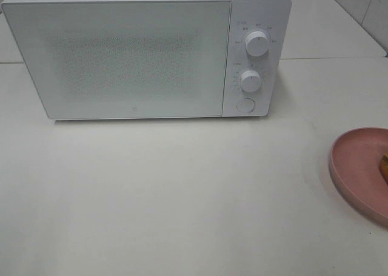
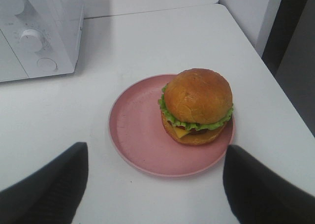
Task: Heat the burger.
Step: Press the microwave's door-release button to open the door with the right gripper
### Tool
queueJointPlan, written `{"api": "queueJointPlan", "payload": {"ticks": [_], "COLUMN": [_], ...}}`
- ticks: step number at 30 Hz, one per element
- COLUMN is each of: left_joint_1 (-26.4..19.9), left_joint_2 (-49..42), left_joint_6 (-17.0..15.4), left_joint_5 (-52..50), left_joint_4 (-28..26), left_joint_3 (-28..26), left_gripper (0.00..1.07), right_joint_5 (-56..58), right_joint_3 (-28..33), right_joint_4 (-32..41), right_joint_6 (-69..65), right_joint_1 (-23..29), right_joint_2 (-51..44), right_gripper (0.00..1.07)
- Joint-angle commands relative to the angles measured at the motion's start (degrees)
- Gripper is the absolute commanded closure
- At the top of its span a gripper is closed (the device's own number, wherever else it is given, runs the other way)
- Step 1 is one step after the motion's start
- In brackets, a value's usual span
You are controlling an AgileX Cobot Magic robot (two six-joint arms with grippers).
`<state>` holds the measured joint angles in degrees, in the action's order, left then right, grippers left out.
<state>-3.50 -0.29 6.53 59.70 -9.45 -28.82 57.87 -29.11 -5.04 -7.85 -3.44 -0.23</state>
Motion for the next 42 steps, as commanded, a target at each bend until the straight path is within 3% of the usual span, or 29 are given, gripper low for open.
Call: {"api": "queueJointPlan", "payload": {"ticks": [1,17,27,42], "left_joint_1": [-0.06,-0.06,-0.06,-0.06], "left_joint_2": [-0.46,-0.46,-0.46,-0.46], "left_joint_6": [-0.23,-0.23,-0.23,-0.23], "left_joint_5": [-0.17,-0.17,-0.17,-0.17], "left_joint_4": [-0.34,-0.34,-0.34,-0.34], "left_joint_3": [-0.06,-0.06,-0.06,-0.06], "left_gripper": [0.09,0.09,0.09,0.09], "right_joint_5": [-0.29,-0.52,-5.16,-16.33], "right_joint_3": [0.23,-0.69,-2.64,0.57], "right_joint_4": [-0.34,-0.34,-0.34,-0.34], "right_joint_6": [0.06,0.06,0.06,0.06], "right_joint_1": [-0.17,-0.17,0.17,0.17], "right_joint_2": [-1.49,-1.15,6.76,14.95], "right_gripper": [0.37,0.37,0.37,0.37]}}
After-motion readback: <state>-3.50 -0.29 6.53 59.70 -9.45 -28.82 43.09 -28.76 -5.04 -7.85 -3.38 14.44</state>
